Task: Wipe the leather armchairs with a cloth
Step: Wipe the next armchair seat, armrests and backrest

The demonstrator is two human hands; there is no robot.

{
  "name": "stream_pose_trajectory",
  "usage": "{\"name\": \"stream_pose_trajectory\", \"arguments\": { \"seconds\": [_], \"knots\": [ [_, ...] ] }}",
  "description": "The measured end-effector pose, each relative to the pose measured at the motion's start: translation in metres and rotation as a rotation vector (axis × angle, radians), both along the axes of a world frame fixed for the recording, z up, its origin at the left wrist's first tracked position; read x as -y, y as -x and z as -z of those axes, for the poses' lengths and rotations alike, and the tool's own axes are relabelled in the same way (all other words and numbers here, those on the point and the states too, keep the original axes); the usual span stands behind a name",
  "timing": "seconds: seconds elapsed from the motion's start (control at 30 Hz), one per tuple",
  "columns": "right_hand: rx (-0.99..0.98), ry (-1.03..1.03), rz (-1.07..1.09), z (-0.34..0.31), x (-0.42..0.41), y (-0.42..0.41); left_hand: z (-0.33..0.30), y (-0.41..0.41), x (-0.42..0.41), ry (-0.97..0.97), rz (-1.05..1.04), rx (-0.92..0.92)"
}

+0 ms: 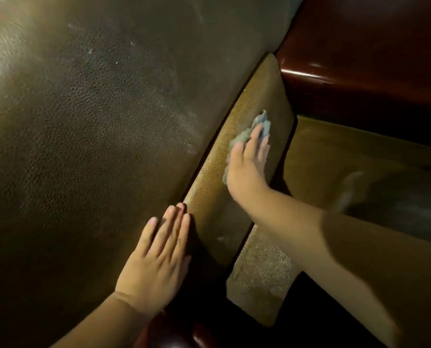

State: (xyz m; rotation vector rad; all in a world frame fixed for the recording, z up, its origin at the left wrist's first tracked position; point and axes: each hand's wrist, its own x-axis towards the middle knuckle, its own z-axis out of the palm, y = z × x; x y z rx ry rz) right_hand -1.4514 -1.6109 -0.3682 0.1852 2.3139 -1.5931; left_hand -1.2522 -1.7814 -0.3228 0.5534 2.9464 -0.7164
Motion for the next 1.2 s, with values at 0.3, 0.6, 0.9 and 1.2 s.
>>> {"name": "stream_pose_trajectory", "arguments": {
  "seconds": [0.3, 0.6, 0.9, 1.2],
  "knots": [
    [-0.355, -0.437, -0.183, -0.008, 0.006, 0.026, 0.011, -0.003, 0.0, 0.095, -0.005, -0.06],
    [-0.452, -0.393, -0.394, 0.014, 0.022, -0.091, 0.008, -0.001, -0.004, 0.094, 0.01, -0.102],
    [-0.035, -0.155, 0.147, 0.022, 0.038, -0.047, 0.015, 0.004, 0.004, 0.03, 0.028, -0.117],
    [0.199, -0.106, 0.324, 0.053, 0.039, -0.061, 0.029, 0.001, 0.009, -0.063, 0.054, -0.172]
  ]
}}
